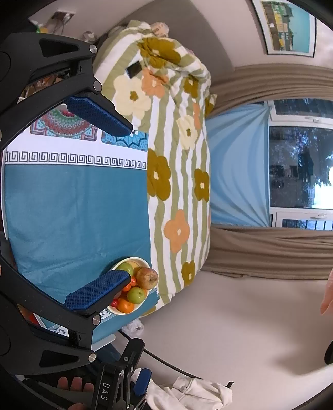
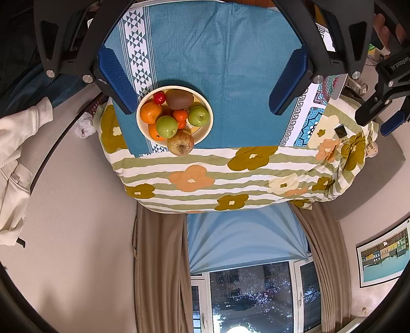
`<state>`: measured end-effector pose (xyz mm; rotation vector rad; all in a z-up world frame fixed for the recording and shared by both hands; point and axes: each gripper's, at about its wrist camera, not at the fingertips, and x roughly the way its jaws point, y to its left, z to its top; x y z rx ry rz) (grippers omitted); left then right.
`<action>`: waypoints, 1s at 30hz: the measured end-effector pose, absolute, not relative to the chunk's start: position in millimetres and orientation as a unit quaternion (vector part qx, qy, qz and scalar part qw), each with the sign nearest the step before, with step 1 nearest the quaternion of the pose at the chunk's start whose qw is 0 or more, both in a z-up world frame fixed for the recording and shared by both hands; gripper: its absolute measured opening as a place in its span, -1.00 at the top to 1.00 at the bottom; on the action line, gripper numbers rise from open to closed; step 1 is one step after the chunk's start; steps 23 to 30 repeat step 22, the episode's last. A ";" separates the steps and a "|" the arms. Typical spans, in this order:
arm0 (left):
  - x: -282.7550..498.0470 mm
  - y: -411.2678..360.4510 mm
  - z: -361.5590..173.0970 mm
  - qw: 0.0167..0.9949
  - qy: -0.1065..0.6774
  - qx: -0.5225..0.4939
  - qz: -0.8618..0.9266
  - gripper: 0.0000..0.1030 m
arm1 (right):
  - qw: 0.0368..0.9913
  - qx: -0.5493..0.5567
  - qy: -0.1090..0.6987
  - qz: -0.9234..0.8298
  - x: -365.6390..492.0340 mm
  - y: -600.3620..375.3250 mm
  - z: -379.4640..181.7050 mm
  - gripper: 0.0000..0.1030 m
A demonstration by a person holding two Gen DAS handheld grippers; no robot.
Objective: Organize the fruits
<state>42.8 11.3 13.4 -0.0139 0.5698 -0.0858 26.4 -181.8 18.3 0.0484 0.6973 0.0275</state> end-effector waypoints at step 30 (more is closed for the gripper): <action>38.7 8.8 12.7 0.960 0.279 -0.008 -0.036 -1.00 | 0.939 0.024 0.343 0.015 27.5 -180.2 15.4 -0.99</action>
